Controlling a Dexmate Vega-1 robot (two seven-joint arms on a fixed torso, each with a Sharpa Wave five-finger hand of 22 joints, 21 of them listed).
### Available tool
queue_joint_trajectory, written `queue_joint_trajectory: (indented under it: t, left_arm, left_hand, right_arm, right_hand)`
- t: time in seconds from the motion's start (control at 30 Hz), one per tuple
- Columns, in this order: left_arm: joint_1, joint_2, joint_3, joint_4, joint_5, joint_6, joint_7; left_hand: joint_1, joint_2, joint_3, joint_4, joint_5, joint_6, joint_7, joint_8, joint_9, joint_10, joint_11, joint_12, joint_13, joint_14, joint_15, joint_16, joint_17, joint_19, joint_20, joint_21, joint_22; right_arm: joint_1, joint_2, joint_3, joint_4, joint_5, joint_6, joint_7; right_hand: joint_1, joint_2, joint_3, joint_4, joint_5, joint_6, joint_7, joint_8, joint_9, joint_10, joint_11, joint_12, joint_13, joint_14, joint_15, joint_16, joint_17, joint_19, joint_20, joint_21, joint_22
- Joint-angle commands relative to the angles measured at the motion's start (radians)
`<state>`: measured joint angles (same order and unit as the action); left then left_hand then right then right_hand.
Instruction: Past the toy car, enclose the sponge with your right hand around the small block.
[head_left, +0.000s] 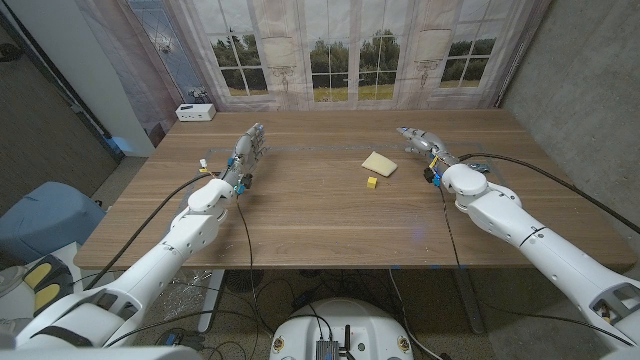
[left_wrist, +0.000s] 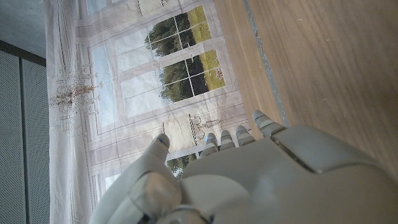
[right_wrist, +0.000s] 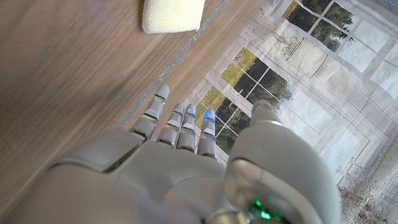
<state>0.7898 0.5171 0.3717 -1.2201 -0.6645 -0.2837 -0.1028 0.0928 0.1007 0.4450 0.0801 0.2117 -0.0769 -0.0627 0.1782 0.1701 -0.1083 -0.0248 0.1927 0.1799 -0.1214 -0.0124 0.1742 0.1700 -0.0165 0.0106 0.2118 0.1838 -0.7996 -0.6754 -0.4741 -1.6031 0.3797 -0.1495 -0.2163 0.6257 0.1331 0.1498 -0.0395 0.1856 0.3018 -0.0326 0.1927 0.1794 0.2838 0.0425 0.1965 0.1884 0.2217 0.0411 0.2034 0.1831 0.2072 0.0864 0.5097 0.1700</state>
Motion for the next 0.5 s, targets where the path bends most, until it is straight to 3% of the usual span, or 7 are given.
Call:
queue_joint_trajectory:
  t: [0.03, 0.27, 0.5]
  left_arm:
    - [0.001, -0.002, 0.003, 0.001, 0.0, -0.001, -0.005]
    - [0.009, 0.004, -0.002, -0.003, -0.005, -0.007, -0.012]
    - [0.022, 0.014, -0.009, -0.014, -0.011, -0.01, -0.017]
  left_hand:
    - [0.007, -0.001, 0.004, -0.001, 0.006, -0.005, -0.004, 0.004, 0.002, -0.009, 0.0, 0.006, 0.003, -0.009, 0.005, 0.005, 0.003, -0.002, 0.005, 0.004, 0.005]
    - [0.006, -0.001, 0.003, -0.001, 0.006, -0.004, -0.004, 0.004, 0.002, -0.009, 0.0, 0.006, 0.003, -0.009, 0.005, 0.005, 0.003, -0.002, 0.006, 0.003, 0.005]
    - [0.006, -0.001, 0.003, -0.001, 0.006, -0.004, -0.004, 0.003, 0.002, -0.008, -0.002, 0.006, 0.003, -0.009, 0.005, 0.005, 0.003, -0.002, 0.005, 0.003, 0.005]
  right_arm:
    - [0.011, -0.045, -0.049, -0.145, -0.106, -0.228, -0.079]
    - [0.023, -0.047, -0.09, -0.25, -0.172, -0.415, -0.134]
    - [0.037, -0.034, -0.126, -0.305, -0.216, -0.531, -0.162]
  right_hand:
    - [0.007, -0.001, 0.002, -0.007, 0.002, 0.002, -0.006, 0.001, 0.006, 0.005, -0.014, 0.005, 0.005, 0.012, 0.005, 0.008, 0.004, 0.007, 0.005, -0.004, 0.004]
    - [0.01, -0.004, 0.002, -0.013, 0.001, 0.0, -0.009, 0.0, 0.006, 0.008, -0.019, 0.005, 0.005, 0.016, -0.001, 0.01, 0.005, 0.016, 0.002, -0.005, 0.004]
    - [0.016, -0.008, 0.004, -0.022, 0.0, 0.0, -0.009, 0.0, 0.006, 0.013, -0.018, 0.006, 0.006, 0.025, -0.001, 0.012, 0.004, 0.029, 0.0, -0.004, 0.004]
